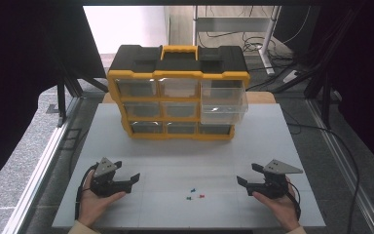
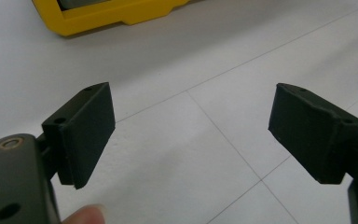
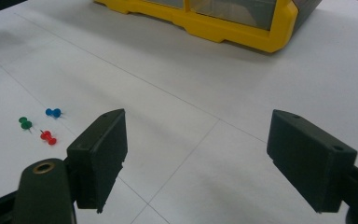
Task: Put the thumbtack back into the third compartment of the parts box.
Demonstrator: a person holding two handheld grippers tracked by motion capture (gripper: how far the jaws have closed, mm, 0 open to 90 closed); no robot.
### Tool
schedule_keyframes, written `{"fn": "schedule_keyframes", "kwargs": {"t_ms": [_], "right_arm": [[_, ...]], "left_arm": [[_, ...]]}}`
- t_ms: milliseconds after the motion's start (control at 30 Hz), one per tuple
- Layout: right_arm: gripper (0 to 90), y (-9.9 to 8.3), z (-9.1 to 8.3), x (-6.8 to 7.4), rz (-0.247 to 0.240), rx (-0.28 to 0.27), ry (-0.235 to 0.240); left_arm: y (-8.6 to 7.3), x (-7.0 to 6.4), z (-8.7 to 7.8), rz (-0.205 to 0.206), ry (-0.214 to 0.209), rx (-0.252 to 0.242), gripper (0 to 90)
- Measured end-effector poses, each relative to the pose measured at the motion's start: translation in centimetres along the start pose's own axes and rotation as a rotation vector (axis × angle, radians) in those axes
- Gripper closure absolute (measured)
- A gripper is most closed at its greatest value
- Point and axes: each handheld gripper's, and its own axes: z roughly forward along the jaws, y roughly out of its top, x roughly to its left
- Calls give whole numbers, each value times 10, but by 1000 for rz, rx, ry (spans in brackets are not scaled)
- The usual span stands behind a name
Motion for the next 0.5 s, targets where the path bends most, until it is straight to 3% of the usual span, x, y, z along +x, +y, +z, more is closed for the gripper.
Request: {"fn": "schedule_keyframes", "kwargs": {"t_ms": [500], "right_arm": [[228, 3, 2, 1, -9, 18, 0]], "left_arm": [[-1, 3, -1, -27, -16, -11, 137]]}}
